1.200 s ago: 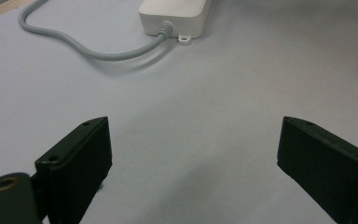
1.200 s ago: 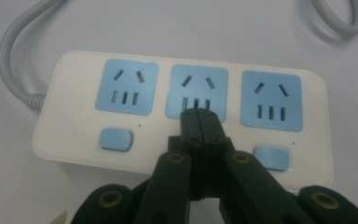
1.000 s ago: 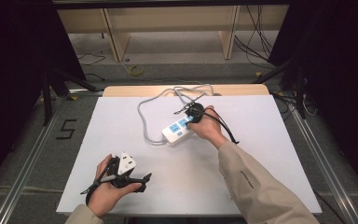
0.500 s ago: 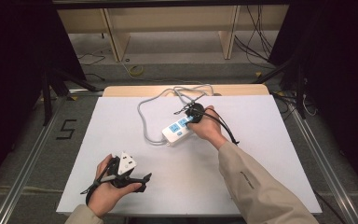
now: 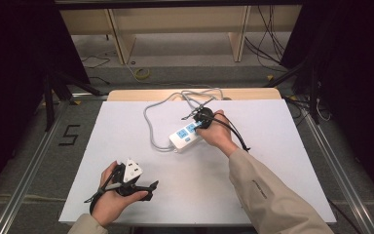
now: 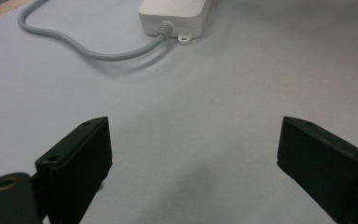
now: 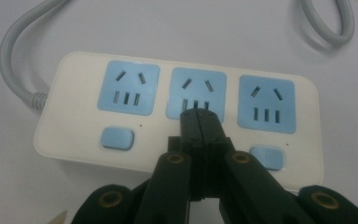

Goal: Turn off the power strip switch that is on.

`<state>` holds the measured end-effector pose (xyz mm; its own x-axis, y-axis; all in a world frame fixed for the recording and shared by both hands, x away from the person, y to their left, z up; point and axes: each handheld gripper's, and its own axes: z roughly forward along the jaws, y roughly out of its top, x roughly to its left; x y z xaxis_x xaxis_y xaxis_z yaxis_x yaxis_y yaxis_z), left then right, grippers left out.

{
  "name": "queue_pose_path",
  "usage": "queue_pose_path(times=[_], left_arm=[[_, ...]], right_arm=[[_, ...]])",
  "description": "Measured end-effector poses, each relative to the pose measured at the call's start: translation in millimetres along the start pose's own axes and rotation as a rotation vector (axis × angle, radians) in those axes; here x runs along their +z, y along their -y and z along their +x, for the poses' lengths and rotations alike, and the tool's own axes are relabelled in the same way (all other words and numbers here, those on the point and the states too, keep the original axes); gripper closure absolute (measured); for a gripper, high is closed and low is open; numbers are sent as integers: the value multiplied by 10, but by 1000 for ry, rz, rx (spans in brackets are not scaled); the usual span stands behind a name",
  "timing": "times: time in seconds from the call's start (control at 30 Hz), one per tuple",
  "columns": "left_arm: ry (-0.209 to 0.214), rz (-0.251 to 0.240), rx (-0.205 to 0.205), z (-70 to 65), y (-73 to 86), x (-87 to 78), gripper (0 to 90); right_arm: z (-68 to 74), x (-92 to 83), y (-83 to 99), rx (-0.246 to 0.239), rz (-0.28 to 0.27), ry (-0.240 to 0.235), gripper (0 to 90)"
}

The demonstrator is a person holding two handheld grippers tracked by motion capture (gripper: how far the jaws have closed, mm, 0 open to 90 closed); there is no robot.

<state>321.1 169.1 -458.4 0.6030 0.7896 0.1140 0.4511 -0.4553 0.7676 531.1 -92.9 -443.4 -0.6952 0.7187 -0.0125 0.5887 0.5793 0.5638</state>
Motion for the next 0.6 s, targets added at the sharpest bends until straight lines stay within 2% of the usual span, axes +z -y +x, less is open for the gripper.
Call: queue_pose_path(times=[0.6], left_arm=[[-1, 1, 0, 0, 0, 1, 97]], right_arm=[[-31, -65, -7, 8, -38, -2, 900]])
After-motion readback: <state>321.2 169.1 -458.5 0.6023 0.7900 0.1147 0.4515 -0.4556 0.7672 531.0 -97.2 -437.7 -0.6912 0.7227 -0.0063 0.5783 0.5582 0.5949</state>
